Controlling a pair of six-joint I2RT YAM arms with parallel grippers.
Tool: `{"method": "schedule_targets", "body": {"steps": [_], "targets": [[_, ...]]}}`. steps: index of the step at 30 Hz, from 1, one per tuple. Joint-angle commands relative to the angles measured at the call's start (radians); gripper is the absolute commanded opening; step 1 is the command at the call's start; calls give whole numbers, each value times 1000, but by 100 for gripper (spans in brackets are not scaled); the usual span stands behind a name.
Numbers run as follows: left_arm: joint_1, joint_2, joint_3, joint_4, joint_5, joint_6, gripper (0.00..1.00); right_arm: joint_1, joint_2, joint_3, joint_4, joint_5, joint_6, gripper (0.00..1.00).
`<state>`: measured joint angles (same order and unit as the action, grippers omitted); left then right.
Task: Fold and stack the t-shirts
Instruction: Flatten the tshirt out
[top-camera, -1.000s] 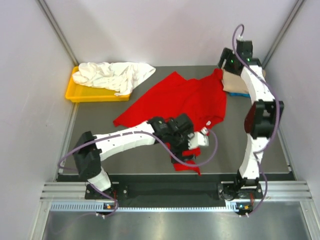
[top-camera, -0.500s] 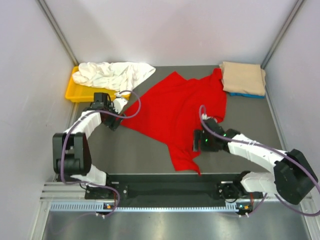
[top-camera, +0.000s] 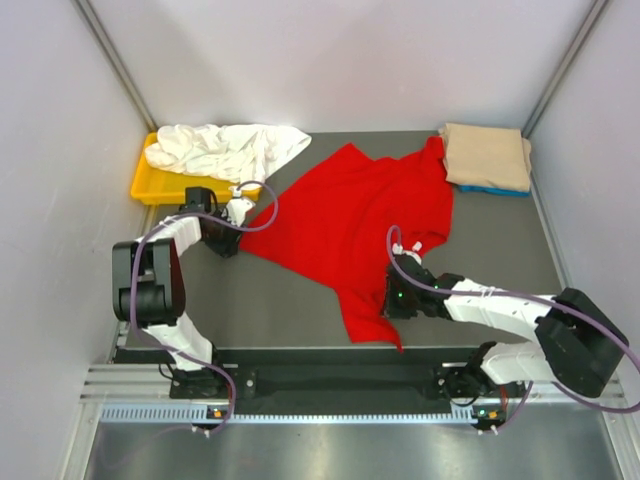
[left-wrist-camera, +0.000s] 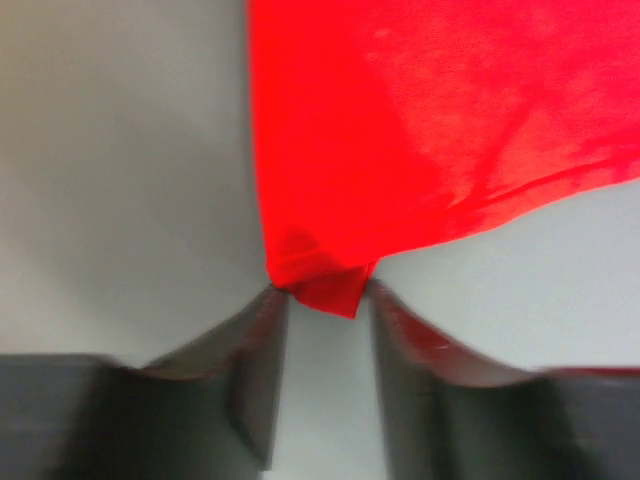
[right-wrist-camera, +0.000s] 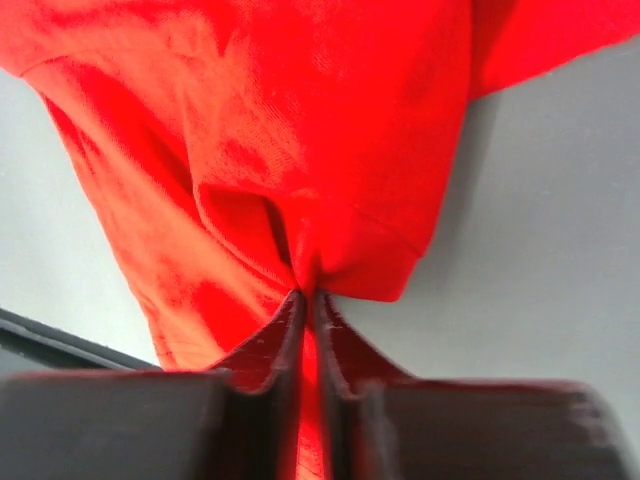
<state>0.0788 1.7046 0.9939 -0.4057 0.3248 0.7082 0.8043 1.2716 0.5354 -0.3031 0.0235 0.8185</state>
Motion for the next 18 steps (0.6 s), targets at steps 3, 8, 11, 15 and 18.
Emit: {"method": "schedule_targets", "body": {"steps": [3,8,11,15,18], "targets": [[2,20,44,-79,129,8,0,3,-78,24,-114,50,-11,0],[58,-133,84,-214,151,25,0,-97,-350,126,-368,124,-88,0],[81,-320,94,-333,77,49,0,-131,-471,250,-572,206,-113,0],[82,-571,175,-545,33,111,0,-132,-630,507,-776,269,-119,0],[82,-651,312,-712,8,109,0,-132,-661,642,-846,273,-145,0]]}}
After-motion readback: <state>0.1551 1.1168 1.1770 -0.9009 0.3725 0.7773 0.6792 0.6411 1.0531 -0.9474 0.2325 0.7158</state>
